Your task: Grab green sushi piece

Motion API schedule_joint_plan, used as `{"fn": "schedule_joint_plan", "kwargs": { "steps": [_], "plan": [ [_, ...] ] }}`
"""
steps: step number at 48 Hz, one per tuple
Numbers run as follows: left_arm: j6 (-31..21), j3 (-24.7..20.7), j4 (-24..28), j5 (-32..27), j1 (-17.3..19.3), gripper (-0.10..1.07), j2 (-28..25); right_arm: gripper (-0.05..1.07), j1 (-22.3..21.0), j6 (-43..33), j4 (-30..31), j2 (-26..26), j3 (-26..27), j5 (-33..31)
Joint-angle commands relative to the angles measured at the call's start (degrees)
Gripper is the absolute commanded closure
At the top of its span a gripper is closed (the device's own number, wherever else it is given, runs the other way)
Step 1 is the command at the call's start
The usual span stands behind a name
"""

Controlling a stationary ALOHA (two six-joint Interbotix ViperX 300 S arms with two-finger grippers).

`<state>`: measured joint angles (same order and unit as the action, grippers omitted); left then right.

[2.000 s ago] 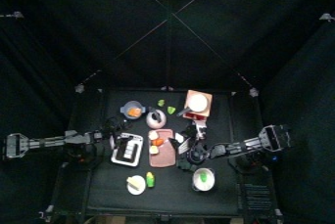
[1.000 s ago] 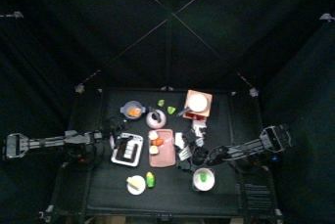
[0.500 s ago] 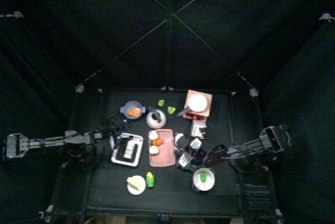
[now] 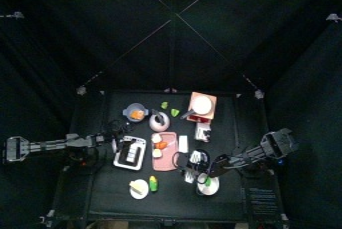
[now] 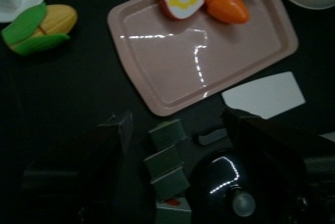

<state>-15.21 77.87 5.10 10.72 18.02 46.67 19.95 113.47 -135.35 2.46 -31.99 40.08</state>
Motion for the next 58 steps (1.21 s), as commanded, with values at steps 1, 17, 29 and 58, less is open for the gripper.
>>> {"fn": "schedule_joint_plan", "kwargs": {
  "steps": [1,17,29,58],
  "plan": [
    [0.0,-0.7,-0.09,0.53,0.18,0.02,-0.09,0.01,0.0,0.18,0.0,0.09,0.53,-1.76],
    [0.09,-0.62,-0.09,0.53,0.18,0.02,-0.09,0.01,-0.26,0.0,0.0,-5.54,-0.7,-5.1],
    [0.09,-0.53,-0.09,0.53,0.26,0.02,-0.09,0.01,-0.79,-0.09,0.35,-7.03,-1.85,-5.54],
    [0.09,-0.26,-0.09,0.44,0.35,0.02,-0.09,0.01,-4.39,-0.09,1.14,-9.76,-2.9,-6.94]
  ]
}}
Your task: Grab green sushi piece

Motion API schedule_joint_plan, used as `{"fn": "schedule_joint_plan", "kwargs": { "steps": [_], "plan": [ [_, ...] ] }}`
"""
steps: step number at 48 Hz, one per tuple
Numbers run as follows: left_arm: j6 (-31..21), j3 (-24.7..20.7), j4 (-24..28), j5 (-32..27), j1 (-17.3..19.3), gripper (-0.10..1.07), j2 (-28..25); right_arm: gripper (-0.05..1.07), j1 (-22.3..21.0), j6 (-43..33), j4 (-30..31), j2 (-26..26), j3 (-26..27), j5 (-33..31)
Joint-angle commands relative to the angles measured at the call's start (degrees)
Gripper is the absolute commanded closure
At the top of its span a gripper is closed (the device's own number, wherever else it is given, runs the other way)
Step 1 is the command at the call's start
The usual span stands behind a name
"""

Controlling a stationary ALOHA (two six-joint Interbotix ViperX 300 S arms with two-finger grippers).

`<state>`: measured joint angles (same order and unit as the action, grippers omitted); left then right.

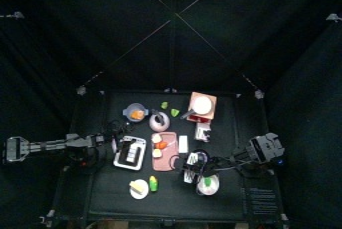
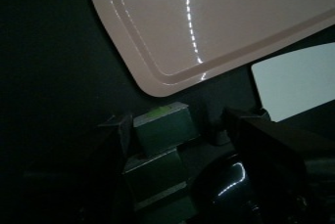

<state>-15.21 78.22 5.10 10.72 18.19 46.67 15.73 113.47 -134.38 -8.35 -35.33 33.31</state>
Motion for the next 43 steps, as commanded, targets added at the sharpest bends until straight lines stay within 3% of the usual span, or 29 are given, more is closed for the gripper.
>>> {"fn": "schedule_joint_plan", "kwargs": {
  "steps": [1,10,27,43],
  "plan": [
    [0.09,-0.62,-0.09,0.44,0.18,0.02,-0.09,0.01,-0.18,-0.09,0.18,1.05,0.44,-0.18],
    [0.26,-0.53,0.0,0.44,0.7,0.02,-0.09,0.04,-0.18,-0.18,0.09,1.05,1.14,-0.18],
    [0.18,-0.79,0.0,0.53,1.14,0.02,-0.09,0.29,-0.18,-0.18,0.26,1.67,2.46,-0.18],
    [0.18,-0.79,-0.18,0.53,1.05,0.02,-0.09,0.3,-0.09,-0.35,3.08,5.98,4.22,0.62]
  ]
}}
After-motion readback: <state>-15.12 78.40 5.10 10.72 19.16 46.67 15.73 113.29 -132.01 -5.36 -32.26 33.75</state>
